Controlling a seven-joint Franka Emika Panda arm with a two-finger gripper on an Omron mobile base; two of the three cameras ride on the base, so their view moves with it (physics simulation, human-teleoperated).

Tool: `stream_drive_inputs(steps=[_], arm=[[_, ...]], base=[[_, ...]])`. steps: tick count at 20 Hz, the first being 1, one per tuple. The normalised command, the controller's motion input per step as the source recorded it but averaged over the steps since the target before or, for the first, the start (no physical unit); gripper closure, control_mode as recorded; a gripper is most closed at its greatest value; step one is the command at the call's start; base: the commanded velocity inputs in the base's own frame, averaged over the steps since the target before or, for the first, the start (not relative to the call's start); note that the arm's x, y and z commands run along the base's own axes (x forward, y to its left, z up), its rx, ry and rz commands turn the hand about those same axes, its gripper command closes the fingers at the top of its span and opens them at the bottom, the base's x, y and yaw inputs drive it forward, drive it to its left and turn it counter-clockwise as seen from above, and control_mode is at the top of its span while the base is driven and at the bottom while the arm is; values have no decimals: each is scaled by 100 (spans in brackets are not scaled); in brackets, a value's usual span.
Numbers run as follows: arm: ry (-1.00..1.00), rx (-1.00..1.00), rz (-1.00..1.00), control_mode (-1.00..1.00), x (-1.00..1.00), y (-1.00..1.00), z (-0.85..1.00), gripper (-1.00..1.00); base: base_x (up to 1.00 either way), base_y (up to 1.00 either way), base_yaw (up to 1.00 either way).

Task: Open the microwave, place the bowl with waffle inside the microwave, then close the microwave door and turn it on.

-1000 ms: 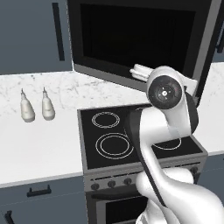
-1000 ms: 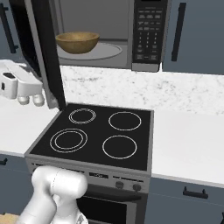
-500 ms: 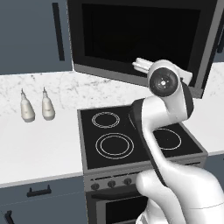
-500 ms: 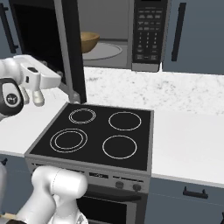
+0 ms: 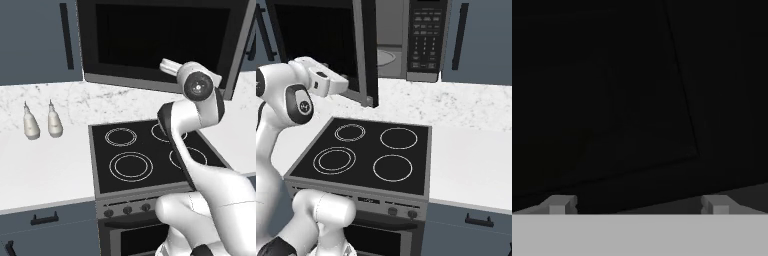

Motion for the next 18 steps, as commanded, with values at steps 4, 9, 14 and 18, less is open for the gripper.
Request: stream_drive_inputs(steps=[4, 9, 14, 18], arm=[[-7, 0, 14, -100, 48, -34, 0, -100], [-3, 0, 5, -100, 50, -16, 0, -100], [0, 0, 1, -100, 43, -10, 6, -100], [0, 0, 2, -100, 36, -10, 10, -100]], base=[[0, 0, 0], [0, 0, 0], [0, 0, 0], [0, 0, 0]])
